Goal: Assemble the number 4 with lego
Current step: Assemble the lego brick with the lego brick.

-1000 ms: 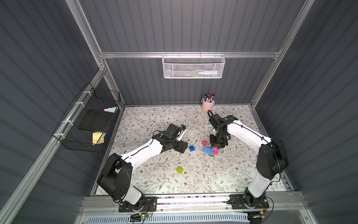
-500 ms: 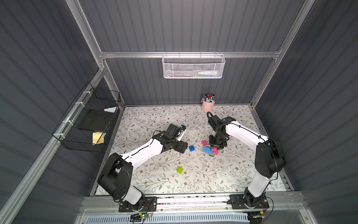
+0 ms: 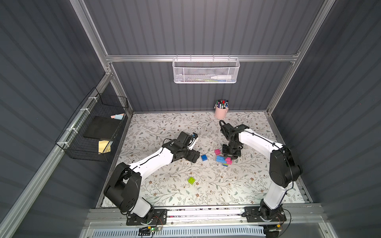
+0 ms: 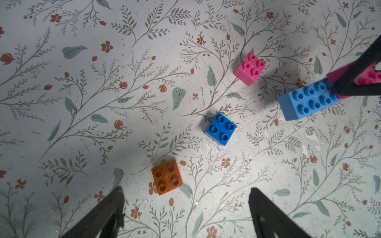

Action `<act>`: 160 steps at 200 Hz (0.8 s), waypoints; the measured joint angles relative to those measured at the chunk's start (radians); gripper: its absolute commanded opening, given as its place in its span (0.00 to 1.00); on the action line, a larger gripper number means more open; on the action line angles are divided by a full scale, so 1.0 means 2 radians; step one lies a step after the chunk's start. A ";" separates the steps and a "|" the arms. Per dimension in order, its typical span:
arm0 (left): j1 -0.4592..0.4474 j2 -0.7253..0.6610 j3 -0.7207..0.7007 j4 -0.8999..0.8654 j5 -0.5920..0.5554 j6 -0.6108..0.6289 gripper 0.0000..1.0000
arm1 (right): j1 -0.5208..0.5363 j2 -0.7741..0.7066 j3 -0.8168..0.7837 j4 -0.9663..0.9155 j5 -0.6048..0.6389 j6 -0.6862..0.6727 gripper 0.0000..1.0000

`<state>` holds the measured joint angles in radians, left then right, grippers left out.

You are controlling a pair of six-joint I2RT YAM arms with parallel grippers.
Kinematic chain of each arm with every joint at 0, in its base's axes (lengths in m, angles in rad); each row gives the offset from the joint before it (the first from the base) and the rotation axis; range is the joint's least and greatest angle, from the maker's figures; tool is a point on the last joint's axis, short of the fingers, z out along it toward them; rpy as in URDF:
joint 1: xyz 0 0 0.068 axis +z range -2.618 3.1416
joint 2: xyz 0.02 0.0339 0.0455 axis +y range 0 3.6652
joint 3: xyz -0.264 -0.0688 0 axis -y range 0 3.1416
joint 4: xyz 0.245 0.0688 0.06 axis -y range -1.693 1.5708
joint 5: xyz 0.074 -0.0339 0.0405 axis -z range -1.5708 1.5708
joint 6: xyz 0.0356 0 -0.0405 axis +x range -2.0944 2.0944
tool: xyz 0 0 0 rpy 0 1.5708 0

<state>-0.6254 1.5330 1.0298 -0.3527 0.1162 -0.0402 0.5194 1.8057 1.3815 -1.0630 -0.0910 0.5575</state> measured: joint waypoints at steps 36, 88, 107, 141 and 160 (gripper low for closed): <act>0.000 0.000 0.000 0.000 0.000 0.000 0.91 | 0.006 0.002 0.000 -0.002 0.002 0.010 0.19; 0.000 0.000 0.000 0.000 0.000 0.000 0.91 | 0.008 0.006 0.000 -0.001 0.008 0.023 0.17; 0.000 0.000 0.000 0.000 0.000 0.000 0.91 | 0.009 0.007 0.000 0.000 0.010 0.024 0.17; 0.000 0.000 0.000 0.000 0.000 0.000 0.91 | 0.014 0.007 0.000 -0.001 0.021 0.021 0.15; 0.000 0.000 0.000 0.000 0.000 0.000 0.91 | 0.014 0.007 -0.003 0.002 0.022 0.021 0.12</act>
<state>-0.6254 1.5330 1.0294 -0.3527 0.1162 -0.0402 0.5468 1.8202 1.3762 -1.0592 -0.0479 0.5987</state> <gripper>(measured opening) 0.907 0.354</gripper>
